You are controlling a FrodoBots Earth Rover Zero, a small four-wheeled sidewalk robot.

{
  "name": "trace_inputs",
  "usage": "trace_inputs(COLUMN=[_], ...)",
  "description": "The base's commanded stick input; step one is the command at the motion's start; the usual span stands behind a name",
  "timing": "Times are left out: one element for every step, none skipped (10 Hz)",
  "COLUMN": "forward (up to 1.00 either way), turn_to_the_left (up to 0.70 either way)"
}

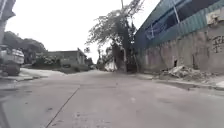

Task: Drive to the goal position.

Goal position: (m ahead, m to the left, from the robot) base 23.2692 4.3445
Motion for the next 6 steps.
trace_inputs(forward=[0.85, 0.85, 0.85, 0.85, 0.85, 0.85], turn_to_the_left=[0.0, 0.0, 0.0, 0.0, 0.0, 0.0])
